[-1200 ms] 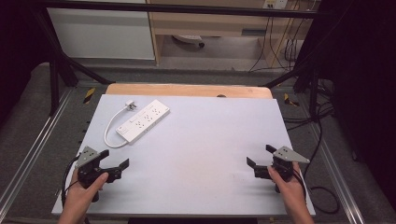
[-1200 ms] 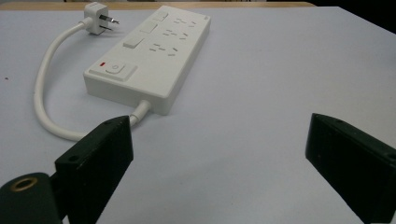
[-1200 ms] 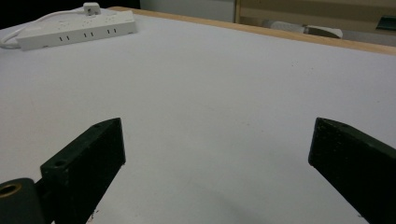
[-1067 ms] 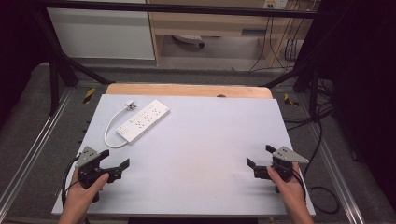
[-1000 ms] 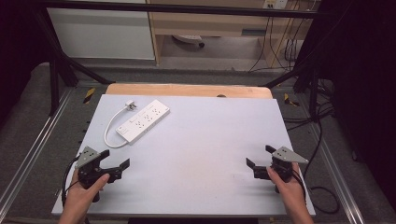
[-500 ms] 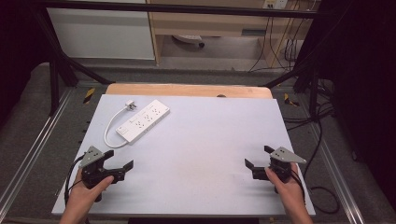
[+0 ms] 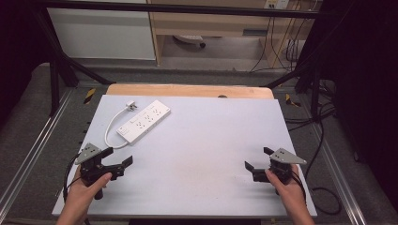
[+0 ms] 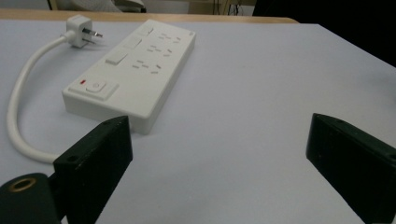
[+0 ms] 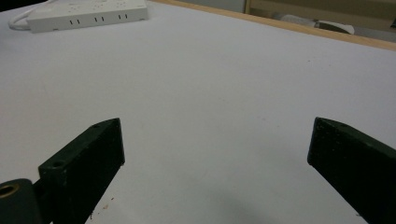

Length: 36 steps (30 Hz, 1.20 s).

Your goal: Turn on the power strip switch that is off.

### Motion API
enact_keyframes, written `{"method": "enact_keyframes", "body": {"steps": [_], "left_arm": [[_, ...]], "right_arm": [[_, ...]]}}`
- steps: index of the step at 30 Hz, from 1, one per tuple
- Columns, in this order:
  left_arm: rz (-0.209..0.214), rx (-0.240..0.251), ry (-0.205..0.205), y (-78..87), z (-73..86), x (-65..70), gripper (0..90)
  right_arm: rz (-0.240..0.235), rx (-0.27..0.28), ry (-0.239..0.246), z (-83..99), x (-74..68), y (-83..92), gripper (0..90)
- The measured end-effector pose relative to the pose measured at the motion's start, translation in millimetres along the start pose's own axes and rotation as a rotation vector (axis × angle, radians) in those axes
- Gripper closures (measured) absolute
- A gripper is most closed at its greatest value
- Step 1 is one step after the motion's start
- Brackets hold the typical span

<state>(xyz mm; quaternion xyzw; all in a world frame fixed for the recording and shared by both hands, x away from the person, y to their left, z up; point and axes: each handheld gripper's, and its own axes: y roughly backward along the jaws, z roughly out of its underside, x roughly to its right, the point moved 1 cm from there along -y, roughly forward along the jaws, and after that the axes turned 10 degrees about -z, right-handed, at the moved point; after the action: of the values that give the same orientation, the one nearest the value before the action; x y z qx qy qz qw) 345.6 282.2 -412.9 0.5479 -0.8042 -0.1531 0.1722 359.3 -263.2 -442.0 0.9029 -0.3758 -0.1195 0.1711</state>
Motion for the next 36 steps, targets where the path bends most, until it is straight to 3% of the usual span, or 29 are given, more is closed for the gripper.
{"method": "enact_keyframes", "body": {"steps": [6,12,14,19,26,36], "left_arm": [[0.0,0.031,-0.013,3.1,-10.3,3.8,7.2],[-0.01,0.028,-0.003,1.9,-15.7,1.6,7.4],[-0.019,0.016,-0.03,1.6,-19.2,2.6,7.4],[-0.022,0.026,-0.034,-2.9,-31.9,1.9,7.5],[-0.036,0.052,-0.03,-7.4,-52.7,-10.8,7.5],[-0.062,0.052,-0.042,-13.2,-72.0,-29.1,7.3]], "right_arm": [[-0.011,0.003,0.011,-0.6,-1.0,-1.1,3.1],[-0.011,0.013,0.014,-1.5,-2.8,-1.0,2.2],[-0.012,0.013,0.02,-1.8,-4.2,-1.1,2.2],[-0.011,0.004,0.02,-1.0,-3.8,-2.4,2.2],[-0.008,0.002,0.02,-1.2,-3.7,-2.5,2.2],[-0.007,0.001,0.018,-0.6,-2.9,-2.2,2.2]]}}
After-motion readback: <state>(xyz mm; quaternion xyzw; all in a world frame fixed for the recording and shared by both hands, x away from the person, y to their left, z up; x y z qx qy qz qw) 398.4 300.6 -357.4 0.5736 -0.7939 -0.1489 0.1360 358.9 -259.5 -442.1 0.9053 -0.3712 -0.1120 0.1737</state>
